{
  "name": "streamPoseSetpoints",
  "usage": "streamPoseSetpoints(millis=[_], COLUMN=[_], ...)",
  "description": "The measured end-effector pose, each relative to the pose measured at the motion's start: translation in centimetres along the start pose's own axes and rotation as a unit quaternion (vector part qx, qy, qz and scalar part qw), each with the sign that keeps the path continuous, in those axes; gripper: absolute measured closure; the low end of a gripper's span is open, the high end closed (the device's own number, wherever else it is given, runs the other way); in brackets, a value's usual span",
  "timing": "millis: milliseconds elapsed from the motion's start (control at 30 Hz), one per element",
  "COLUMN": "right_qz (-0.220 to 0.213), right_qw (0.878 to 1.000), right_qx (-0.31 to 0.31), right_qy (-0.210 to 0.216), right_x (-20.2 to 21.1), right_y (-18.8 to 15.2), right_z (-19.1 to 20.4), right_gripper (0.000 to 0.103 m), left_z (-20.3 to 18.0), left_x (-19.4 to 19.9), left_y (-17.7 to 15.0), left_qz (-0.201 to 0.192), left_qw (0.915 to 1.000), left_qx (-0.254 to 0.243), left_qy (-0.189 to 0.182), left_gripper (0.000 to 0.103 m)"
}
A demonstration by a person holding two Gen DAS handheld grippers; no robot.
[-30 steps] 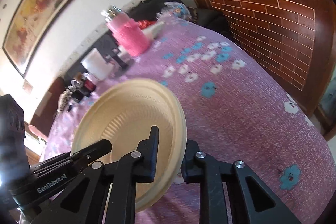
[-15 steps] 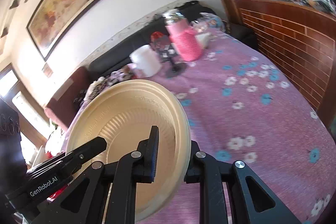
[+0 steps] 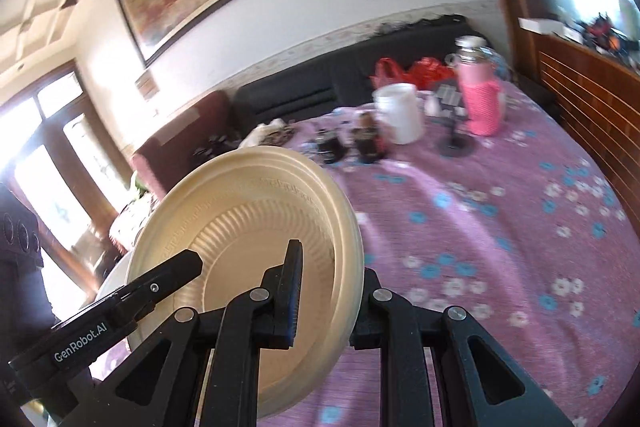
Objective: Organize plates and bowls
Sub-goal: 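Lift the smaller beige bowl with both grippers and carry it over the stack, then lower the smaller beige bowl into the white bowl and open both grippers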
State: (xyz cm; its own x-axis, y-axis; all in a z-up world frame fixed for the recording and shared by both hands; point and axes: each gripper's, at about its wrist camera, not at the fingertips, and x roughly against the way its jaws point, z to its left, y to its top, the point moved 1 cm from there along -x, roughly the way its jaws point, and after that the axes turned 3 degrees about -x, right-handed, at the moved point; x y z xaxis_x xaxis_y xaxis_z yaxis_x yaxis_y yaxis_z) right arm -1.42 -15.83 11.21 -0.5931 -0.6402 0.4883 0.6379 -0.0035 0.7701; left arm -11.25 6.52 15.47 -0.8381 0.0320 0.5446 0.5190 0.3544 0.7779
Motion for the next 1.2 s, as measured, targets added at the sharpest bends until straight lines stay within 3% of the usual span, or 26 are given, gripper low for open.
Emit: streamPoseSetpoints(millis=[367, 633, 900, 1200], right_qz=[0.032, 0.059, 0.090, 0.110], right_qw=[0.993, 0.985, 0.981, 0.978], right_qx=[0.085, 0.135, 0.154, 0.164], right_qy=[0.070, 0.088, 0.078, 0.064], right_x=[-4.2, -8.0, -12.0, -14.3], right_y=[-0.5, -2.0, -3.3, -4.2], right_z=[13.1, 19.8, 22.0, 22.5], right_gripper=[0.084, 0.083, 0.083, 0.083], left_z=[10.9, 16.9, 20.8, 22.1], left_x=[7.6, 9.3, 8.0, 7.3], left_y=[1.5, 1.6, 1.9, 1.3], left_qz=[-0.071, -0.079, -0.056, -0.043], left_qw=[0.9915, 0.9831, 0.9809, 0.9800], left_qx=[0.083, 0.120, 0.128, 0.130], left_qy=[0.070, 0.114, 0.135, 0.144], left_gripper=[0.086, 0.086, 0.086, 0.086])
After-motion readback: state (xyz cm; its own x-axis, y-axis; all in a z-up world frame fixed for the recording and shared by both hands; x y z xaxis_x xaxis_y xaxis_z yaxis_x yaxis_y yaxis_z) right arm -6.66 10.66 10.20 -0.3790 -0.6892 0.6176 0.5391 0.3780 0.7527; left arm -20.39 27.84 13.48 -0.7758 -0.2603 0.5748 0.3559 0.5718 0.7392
